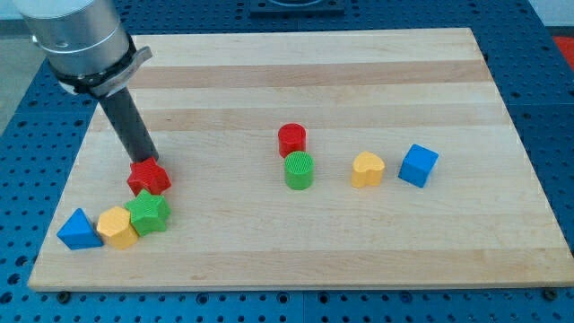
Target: Push the red star top of yellow hexagon
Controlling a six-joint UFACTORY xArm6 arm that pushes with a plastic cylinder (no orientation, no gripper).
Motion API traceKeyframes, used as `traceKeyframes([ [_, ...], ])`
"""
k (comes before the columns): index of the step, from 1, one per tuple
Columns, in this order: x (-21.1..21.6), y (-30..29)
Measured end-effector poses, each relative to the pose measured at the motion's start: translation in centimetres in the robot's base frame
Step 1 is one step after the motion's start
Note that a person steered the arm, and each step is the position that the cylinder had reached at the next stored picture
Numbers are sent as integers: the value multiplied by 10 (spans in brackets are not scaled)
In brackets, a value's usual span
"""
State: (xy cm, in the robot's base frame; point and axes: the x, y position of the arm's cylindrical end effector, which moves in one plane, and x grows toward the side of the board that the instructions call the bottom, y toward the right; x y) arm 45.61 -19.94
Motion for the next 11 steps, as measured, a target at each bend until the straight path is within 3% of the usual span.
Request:
traceKeyframes([
  [2, 3, 64],
  [4, 57, -5],
  [5, 59, -35],
  [7, 16, -37],
  [9, 12, -105],
  [11, 37, -71],
])
